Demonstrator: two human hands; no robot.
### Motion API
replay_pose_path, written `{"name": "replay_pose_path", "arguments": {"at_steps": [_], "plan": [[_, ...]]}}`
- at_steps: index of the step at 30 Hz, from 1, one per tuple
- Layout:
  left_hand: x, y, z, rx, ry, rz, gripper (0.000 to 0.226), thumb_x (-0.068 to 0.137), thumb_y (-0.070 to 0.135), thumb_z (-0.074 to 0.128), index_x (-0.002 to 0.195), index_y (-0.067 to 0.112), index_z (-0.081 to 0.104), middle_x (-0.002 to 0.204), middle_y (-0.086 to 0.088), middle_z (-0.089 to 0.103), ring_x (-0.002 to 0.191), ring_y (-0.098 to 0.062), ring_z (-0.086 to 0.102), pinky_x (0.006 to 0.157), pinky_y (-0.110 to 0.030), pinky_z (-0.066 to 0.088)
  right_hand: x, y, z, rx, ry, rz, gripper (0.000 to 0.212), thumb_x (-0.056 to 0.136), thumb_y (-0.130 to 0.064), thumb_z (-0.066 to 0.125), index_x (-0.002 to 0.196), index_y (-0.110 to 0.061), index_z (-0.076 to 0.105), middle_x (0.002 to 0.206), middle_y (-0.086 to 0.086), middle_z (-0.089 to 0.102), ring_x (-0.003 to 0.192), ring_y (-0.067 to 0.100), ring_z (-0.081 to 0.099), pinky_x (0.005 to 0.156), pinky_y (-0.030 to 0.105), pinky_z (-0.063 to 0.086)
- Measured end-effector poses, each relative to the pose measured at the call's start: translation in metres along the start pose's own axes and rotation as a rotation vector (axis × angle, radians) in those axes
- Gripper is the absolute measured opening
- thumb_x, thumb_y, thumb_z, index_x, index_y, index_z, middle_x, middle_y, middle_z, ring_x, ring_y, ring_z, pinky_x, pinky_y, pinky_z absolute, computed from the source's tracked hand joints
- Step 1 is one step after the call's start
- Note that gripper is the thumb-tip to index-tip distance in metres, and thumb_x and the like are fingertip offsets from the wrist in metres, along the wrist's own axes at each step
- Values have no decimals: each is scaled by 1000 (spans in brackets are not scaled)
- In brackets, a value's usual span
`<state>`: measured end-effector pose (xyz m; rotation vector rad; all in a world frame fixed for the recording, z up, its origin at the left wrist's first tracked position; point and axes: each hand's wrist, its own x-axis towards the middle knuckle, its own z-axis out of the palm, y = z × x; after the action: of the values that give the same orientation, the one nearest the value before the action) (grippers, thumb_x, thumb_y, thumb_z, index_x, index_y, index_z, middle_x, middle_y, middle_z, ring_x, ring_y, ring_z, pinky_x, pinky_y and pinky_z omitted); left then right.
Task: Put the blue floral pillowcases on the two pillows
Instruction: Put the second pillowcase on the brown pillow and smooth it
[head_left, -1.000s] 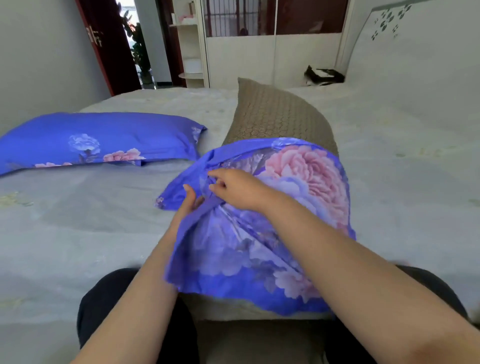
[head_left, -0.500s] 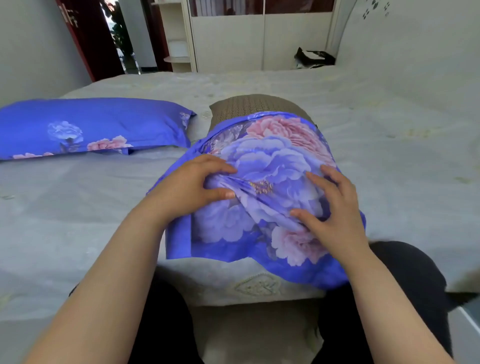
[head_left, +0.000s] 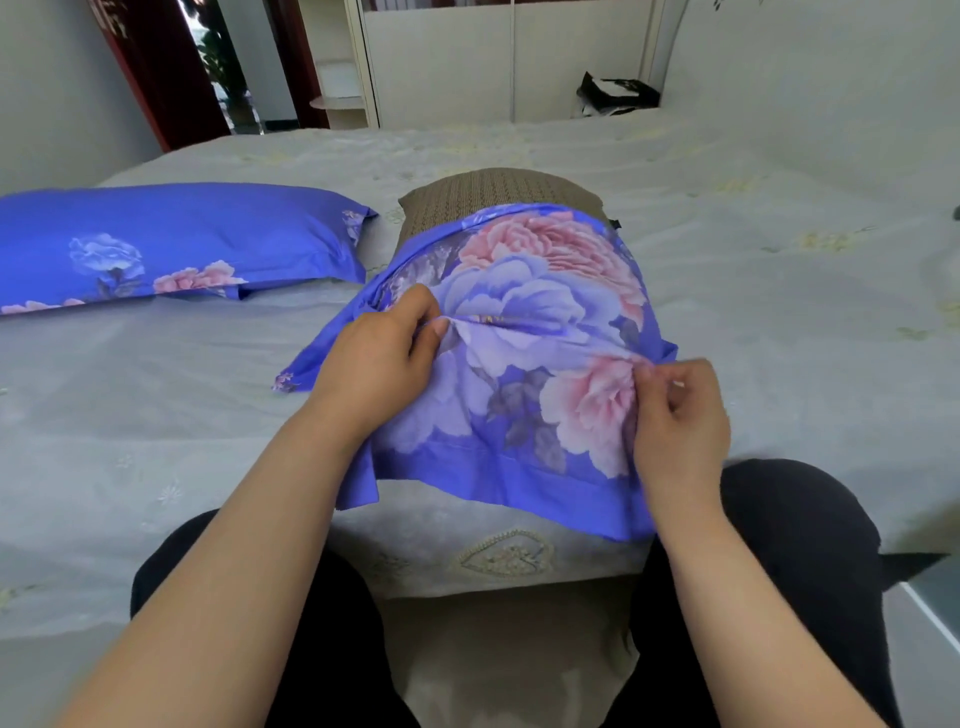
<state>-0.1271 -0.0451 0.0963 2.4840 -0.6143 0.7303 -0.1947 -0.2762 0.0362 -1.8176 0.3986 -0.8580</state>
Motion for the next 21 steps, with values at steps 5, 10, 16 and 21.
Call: {"name": "replay_pose_path", "arguments": {"at_steps": [5, 10, 16, 21], "plan": [[15, -18, 16, -204, -146, -175, 23, 99, 25, 44, 78, 16, 50, 65, 6, 52, 65, -15, 48, 64, -31, 33, 63, -9, 2, 5, -446, -30, 25, 93, -24, 57, 74, -7, 57, 65, -1, 52, 56, 0, 43, 59, 17, 36], [23, -36, 11, -275, -323, -220, 28, 85, 40, 65, 69, 19, 55, 59, 8, 48, 52, -1, 41, 55, -19, 34, 97, -2, -24, -165, -899, 81, 47, 74, -44, 75, 84, 0, 63, 73, 8, 63, 69, 11, 52, 66, 30, 39], [18, -30, 18, -53, -154, -228, 20, 96, 29, 49, 79, 17, 51, 69, 3, 50, 71, -21, 44, 63, -30, 28, 79, 14, -21, -306, -504, -6, 38, 90, -38, 59, 64, -13, 46, 59, 0, 43, 54, 13, 37, 51, 25, 29], [16, -51, 20, -568, -254, -404, 30, 96, 29, 50, 73, 10, 51, 69, -1, 48, 66, -13, 42, 66, -28, 33, 72, 4, -6, 308, -697, 305, 48, 88, -50, 47, 81, -7, 64, 72, 1, 69, 67, 9, 64, 59, 15, 49]]}}
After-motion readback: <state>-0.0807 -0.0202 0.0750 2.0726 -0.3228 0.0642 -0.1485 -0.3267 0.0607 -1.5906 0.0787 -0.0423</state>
